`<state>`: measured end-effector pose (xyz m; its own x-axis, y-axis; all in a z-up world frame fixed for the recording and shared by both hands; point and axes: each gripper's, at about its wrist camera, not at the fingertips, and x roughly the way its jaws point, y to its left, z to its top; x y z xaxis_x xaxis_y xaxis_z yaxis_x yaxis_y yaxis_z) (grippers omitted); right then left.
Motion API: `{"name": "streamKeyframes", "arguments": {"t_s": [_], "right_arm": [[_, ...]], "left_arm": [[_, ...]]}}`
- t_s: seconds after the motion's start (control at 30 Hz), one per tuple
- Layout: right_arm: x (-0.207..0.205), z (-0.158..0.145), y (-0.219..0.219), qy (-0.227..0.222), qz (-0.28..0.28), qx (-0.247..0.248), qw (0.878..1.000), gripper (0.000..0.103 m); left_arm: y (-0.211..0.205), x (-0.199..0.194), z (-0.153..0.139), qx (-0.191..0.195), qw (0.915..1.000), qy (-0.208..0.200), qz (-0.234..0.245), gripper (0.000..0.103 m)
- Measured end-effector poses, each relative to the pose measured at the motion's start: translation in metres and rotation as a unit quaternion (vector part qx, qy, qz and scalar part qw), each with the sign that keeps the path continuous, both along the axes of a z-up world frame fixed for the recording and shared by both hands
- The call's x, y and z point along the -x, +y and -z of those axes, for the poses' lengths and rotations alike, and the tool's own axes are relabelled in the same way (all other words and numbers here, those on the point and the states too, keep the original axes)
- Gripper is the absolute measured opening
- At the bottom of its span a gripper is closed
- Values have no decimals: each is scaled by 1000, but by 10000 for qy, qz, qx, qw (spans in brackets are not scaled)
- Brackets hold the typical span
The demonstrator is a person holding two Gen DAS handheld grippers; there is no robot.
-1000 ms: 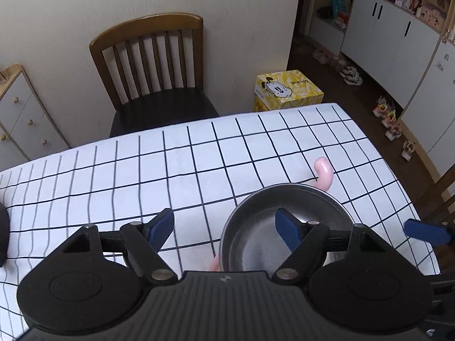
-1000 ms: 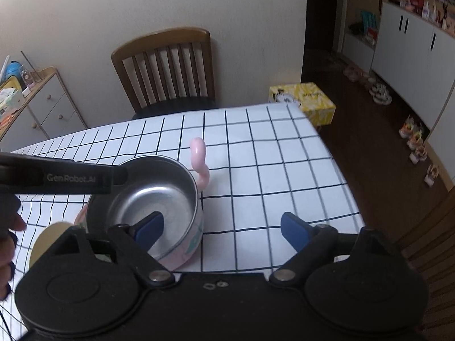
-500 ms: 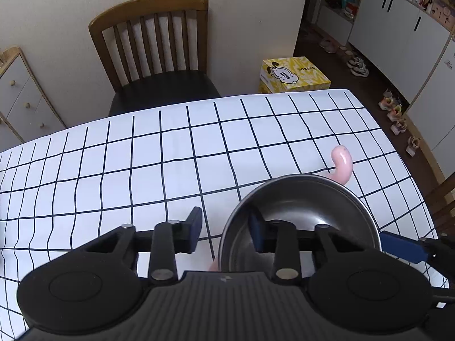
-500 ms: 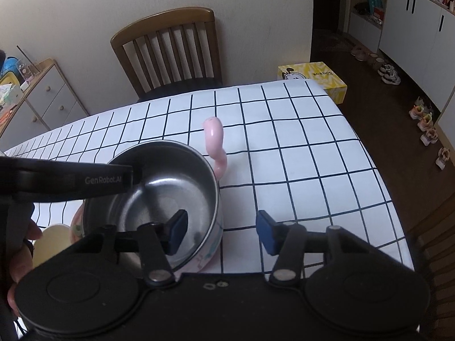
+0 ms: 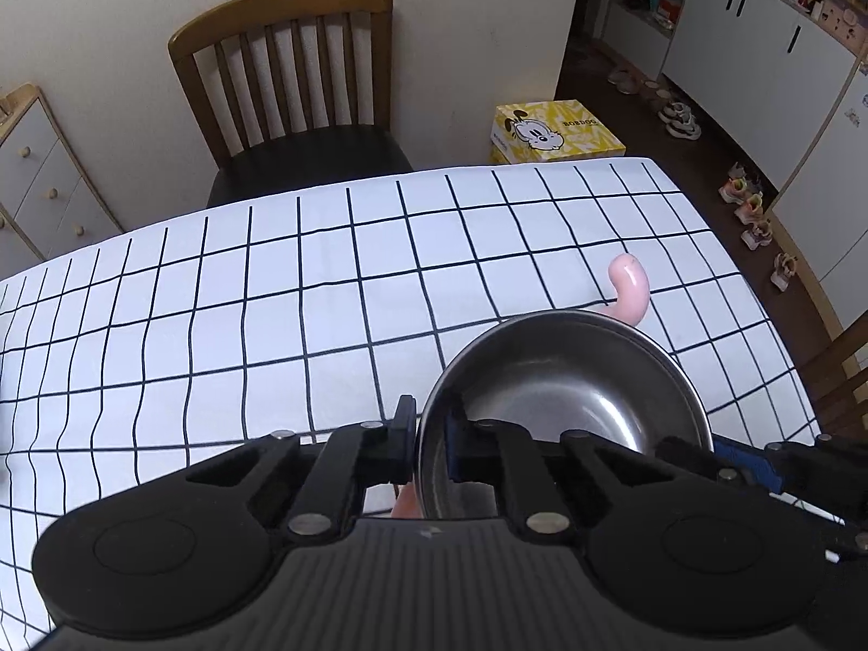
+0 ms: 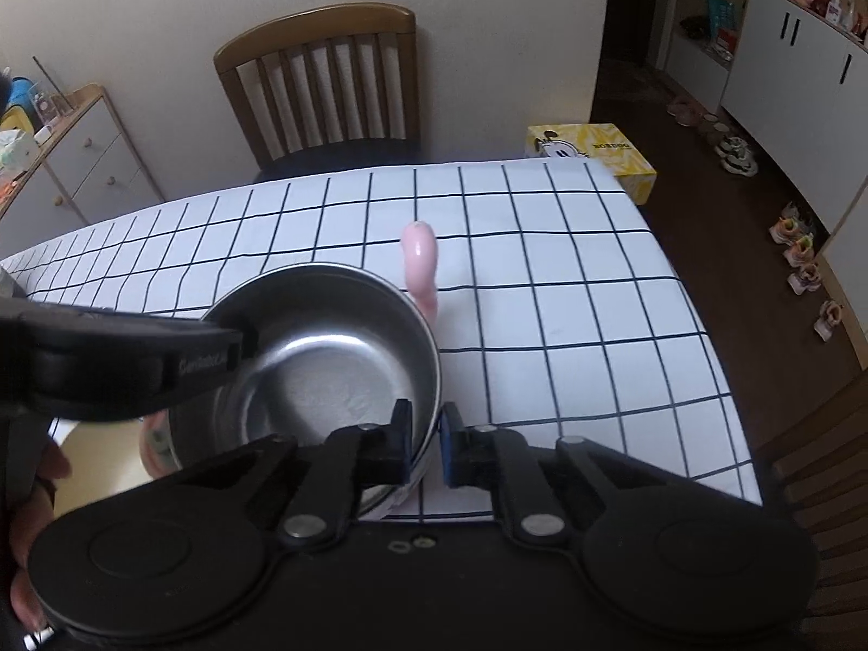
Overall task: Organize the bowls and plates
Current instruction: 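Lift the pink pot with both grippers and lower it into the steel bowl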
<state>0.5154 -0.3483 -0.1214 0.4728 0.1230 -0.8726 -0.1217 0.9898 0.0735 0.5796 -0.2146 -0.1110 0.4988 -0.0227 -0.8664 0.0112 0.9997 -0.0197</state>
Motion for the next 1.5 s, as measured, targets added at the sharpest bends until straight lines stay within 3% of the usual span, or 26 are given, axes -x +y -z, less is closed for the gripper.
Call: {"name": "streamKeyframes", "arguments": {"t_s": [0.33, 0.57, 1.0, 1.5], "right_arm": [[15, -21, -23, 21, 126, -86, 9999, 7], [48, -49, -36, -32, 79, -100, 9999, 6], [146, -101, -40, -272, 23, -1, 9996, 5], [276, -114, -32, -182, 203, -45, 9996, 5]], "left_arm": [[-19, 32, -26, -1, 9998, 27, 189, 6], [-33, 77, -58, -1, 9991, -63, 424, 6], [-39, 186, -98, 6, 9970, -100, 768, 6], [-36, 320, -104, -24, 9922, 88, 1241, 6]]}}
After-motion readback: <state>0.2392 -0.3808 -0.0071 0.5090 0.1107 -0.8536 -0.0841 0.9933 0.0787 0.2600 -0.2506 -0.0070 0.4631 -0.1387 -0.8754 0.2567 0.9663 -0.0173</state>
